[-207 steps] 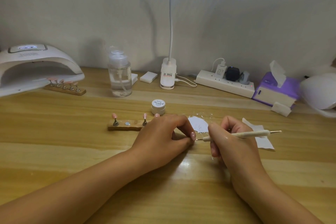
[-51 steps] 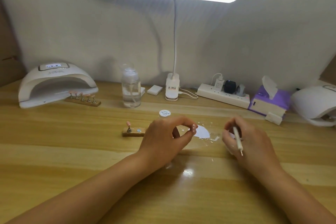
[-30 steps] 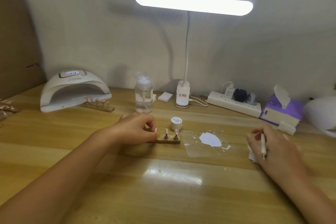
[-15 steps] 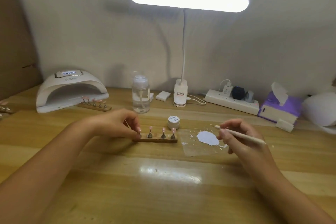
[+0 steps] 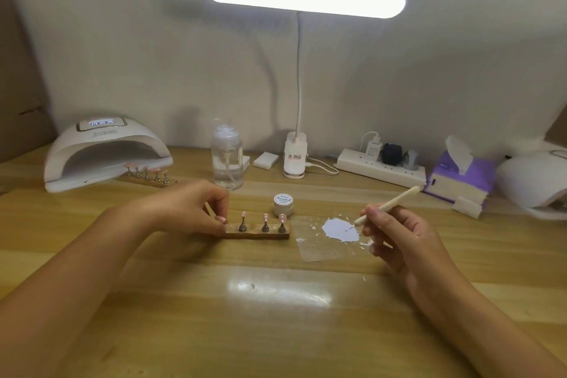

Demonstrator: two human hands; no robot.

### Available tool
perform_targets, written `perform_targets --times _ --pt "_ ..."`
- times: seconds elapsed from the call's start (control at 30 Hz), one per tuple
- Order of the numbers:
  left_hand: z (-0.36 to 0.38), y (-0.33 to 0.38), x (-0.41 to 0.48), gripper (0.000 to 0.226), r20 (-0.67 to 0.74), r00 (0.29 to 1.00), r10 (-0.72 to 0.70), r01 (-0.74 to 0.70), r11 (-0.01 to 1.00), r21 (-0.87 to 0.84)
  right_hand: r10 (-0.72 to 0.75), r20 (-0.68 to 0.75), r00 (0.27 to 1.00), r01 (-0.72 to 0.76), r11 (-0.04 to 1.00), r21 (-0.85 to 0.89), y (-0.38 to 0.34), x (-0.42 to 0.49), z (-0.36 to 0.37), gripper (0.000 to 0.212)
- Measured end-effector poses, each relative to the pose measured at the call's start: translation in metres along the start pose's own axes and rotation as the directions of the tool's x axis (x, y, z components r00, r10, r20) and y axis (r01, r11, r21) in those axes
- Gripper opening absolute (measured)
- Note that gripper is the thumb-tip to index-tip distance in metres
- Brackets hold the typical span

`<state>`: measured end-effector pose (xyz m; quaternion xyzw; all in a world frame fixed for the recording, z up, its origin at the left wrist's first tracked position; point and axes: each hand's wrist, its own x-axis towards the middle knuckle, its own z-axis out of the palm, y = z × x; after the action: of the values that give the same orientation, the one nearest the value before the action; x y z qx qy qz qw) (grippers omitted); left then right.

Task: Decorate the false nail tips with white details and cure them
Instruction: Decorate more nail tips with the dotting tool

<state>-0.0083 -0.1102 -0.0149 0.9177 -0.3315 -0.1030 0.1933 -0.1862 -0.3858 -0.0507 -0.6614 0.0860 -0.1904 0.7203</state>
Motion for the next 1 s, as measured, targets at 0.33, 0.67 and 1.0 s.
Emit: perform_targets --times 0.33,0.67,1.0 --pt "-0.012 0.001 -0.002 0.016 -0.295 0.955 0.04 -0.02 0.997 0.069 -0.092 -0.003 0.996 0.088 0.959 -0.269 -0.001 -0.002 0.002 0.038" --pt "0.044 0.081 -0.001 0.016 -0.399 0.856 0.33 -0.48 0.794 -0.374 -0.188 0.01 0.982 0.179 0.917 -0.356 0.003 -0.002 0.001 0.041" --pt "0.105 0.09 0.002 0.005 -0.44 0.835 0.33 -0.5 0.79 -0.356 -0.291 -0.046 0.956 0.267 0.921 -0.284 -0.002 -0.001 0.003 0.038"
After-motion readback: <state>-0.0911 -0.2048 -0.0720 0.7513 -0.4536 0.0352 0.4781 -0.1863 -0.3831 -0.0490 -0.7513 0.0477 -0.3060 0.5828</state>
